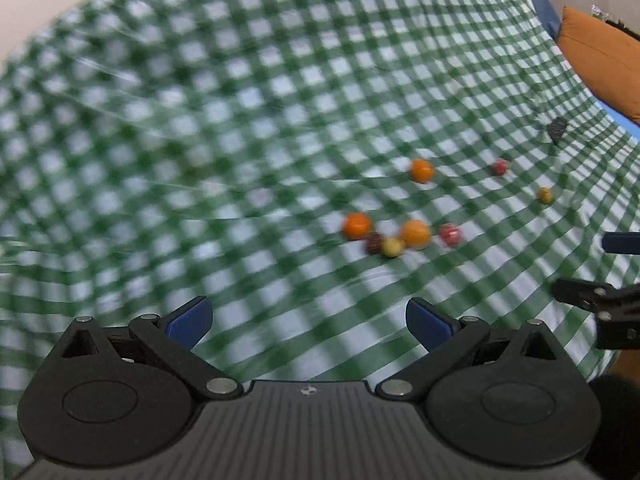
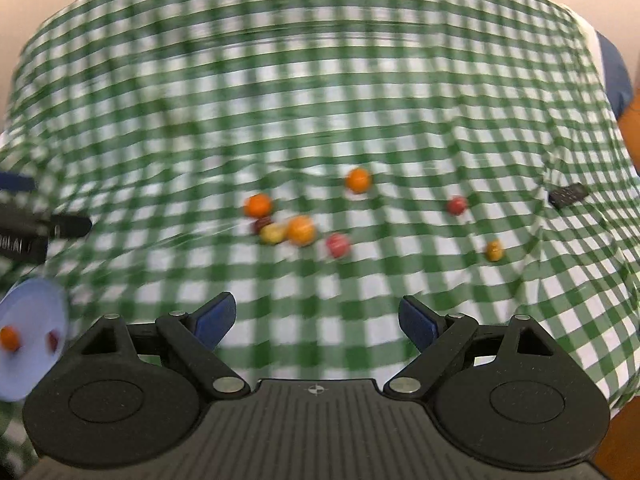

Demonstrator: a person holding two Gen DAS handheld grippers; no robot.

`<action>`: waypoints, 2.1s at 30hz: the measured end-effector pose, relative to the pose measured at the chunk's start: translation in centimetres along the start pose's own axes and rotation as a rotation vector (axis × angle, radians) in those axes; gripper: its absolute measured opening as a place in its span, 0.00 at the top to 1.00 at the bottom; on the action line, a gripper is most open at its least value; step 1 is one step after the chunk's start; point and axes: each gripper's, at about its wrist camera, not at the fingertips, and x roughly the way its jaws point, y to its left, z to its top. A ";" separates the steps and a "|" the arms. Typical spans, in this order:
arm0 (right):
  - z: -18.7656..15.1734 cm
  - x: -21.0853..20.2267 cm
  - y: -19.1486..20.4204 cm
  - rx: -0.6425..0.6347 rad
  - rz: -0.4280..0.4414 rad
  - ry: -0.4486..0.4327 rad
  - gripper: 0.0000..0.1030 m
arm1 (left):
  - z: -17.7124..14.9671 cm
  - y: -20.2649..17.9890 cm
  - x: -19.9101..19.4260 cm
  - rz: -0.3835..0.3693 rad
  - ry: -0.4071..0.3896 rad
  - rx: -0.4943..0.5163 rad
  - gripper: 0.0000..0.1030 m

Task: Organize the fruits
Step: 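Grasp a mandarin with the left tool while the right tool grasps the red lychee, then carry both fruits over the blue plate and open both tools to drop them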

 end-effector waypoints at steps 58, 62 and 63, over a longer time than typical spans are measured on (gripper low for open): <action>-0.5 2.6 2.1 -0.045 0.161 -0.038 0.69 | -2.4 5.3 0.9 0.028 0.129 -0.220 0.65; -1.3 -2.1 6.5 -0.101 0.277 -0.039 0.69 | -5.8 7.0 -5.3 0.074 0.132 -0.303 0.65; -1.6 -3.2 7.5 -0.113 0.306 -0.037 0.69 | -6.6 7.4 -6.6 0.080 0.132 -0.320 0.65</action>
